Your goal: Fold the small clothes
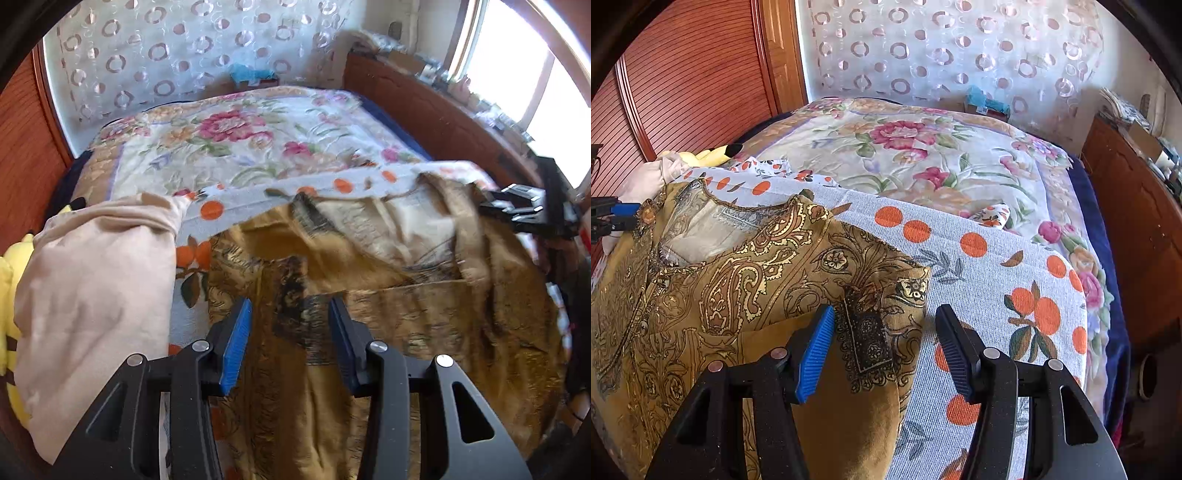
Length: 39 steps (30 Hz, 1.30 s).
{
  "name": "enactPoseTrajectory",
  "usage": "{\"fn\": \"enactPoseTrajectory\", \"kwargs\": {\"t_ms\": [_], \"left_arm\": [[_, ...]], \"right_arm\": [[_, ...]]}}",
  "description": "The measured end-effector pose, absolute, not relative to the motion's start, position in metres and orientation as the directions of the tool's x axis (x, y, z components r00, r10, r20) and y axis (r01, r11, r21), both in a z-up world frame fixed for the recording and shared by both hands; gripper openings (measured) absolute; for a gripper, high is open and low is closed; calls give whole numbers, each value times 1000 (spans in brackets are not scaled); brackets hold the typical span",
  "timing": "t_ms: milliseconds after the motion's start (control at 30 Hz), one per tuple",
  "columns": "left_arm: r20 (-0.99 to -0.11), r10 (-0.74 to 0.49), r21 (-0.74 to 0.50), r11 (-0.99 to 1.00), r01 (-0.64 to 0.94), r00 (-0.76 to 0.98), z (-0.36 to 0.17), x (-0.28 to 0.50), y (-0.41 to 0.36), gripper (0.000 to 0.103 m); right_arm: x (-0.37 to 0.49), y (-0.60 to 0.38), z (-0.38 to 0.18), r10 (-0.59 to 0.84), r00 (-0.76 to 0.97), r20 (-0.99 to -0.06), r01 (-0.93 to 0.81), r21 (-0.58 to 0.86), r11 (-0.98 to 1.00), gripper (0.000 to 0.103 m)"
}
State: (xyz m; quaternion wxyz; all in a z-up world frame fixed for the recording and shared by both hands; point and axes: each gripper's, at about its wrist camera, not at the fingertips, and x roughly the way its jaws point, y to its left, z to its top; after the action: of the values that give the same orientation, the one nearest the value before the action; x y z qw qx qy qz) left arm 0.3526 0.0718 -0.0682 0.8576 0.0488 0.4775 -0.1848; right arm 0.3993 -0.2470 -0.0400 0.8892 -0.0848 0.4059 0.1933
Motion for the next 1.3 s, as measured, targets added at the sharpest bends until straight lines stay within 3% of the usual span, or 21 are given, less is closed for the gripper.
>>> {"fn": "enactPoseTrajectory", "kwargs": {"t_ms": [33,67,100,167,300,367,467,500,533,967,1300], "left_arm": [[-846,-247,-68,929,364,473,-73,353,69,44],[-849,-244,-59,925,375,469,-76,353,68,35],[-853,-241,-48,920,389,463,-78,353,66,12],[-847,-223,-27,924,381,482,-73,352,70,5],[-812,-209,-13,940,341,545,-47,353,93,4],[-802,-197,-14,950,312,564,-37,356,109,4],[-800,-196,-8,949,316,567,-32,357,118,4],[-799,-194,-3,948,319,568,-32,357,118,4],[-799,-190,3,948,319,571,-31,356,117,4],[-668,-302,-31,925,380,681,29,260,110,4],[-593,-359,-99,921,377,721,12,130,122,4]], "right_arm": [[399,-248,-40,276,597,-754,-413,7,911,59],[398,-248,-41,276,598,-753,-412,7,911,59],[398,-248,-41,277,598,-752,-412,8,911,59],[398,-249,-41,277,599,-751,-412,7,911,59],[398,-250,-41,280,599,-751,-416,7,909,59],[398,-250,-41,288,595,-750,-426,9,905,50],[399,-250,-39,299,588,-752,-434,19,901,24],[399,-250,-38,309,581,-753,-439,30,898,7],[400,-251,-38,326,573,-752,-445,49,894,5],[296,-261,37,394,731,-558,-460,23,887,4],[157,-287,11,418,729,-542,-485,23,874,4]]}}
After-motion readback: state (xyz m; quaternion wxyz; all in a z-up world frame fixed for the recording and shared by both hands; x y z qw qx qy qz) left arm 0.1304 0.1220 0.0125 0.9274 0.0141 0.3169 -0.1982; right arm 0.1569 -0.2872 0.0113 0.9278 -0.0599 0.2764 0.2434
